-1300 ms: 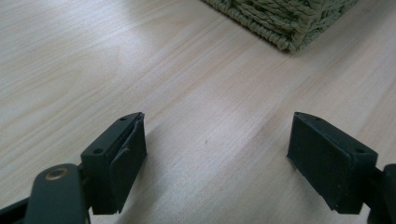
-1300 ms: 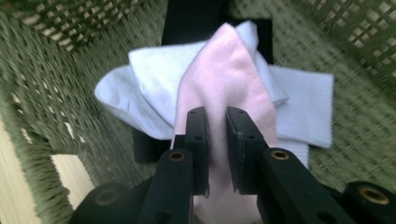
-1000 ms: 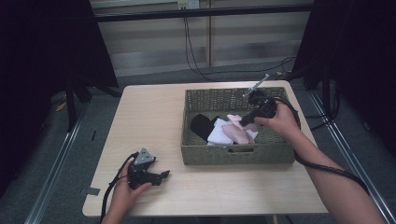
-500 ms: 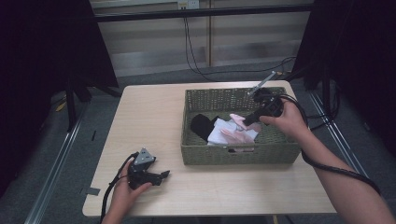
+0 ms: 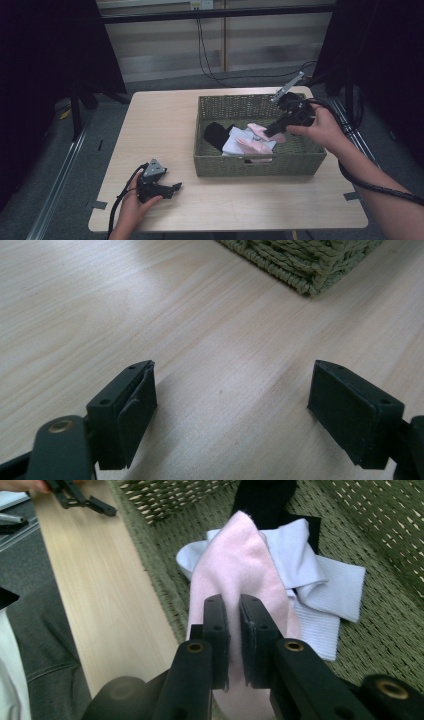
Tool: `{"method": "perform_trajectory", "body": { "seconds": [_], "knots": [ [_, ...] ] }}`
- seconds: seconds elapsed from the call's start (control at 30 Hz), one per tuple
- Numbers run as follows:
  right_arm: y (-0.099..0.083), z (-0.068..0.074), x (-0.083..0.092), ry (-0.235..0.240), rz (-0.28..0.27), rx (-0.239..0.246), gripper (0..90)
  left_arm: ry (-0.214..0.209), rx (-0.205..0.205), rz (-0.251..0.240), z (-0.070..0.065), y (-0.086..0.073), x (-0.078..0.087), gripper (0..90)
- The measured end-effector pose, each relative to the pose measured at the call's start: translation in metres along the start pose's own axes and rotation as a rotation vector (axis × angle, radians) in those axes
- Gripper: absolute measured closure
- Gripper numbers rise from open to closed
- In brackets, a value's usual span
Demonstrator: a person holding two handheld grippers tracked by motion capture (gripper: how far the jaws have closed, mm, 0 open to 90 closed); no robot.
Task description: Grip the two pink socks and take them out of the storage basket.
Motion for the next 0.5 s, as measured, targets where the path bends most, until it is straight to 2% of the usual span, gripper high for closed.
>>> {"method": "perform_trajectory", "body": {
  "seconds": [0.2, 0.5],
  "knots": [
    [0.000, 0.011, 0.008, 0.018, -0.022, 0.039, 82.2, 0.000, -0.003, 0.002, 0.000, 0.000, 0.000, 18.9],
    [-0.005, 0.026, 0.014, 0.044, -0.030, 0.065, 82.1, 0.000, -0.003, 0.002, 0.000, 0.000, 0.000, 18.9]
  ]
}}
Point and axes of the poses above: each handheld gripper's, and its own axes: x roughly backward along the jaws, y roughly out of its top, z roughly to its left, the point moved 7 cm from there along -x, roughly forward along the jaws, and after that the axes turned 6 degrees about -x, right-handed, at the moved point
